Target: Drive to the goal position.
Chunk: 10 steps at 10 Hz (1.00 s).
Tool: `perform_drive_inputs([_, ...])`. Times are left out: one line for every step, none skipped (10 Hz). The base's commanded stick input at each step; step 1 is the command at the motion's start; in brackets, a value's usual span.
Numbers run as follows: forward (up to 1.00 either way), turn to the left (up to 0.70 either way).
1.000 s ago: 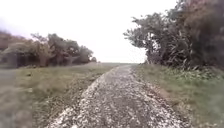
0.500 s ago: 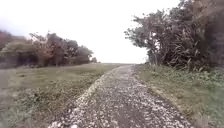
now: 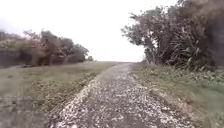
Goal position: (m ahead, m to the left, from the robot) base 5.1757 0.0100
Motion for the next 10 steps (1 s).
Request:
perform_drive_inputs([0.7, -0.18])
perform_drive_inputs([0.7, -0.09])
perform_drive_inputs([0.7, -0.01])
perform_drive_inputs([0.7, 0.0])
perform_drive_inputs([0.7, 0.0])
perform_drive_inputs([0.7, 0.0])
perform_drive_inputs([0.7, 0.0])
perform_drive_inputs([0.7, 0.0])
perform_drive_inputs([0.7, 0.0])
perform_drive_inputs([0.7, 0.0])
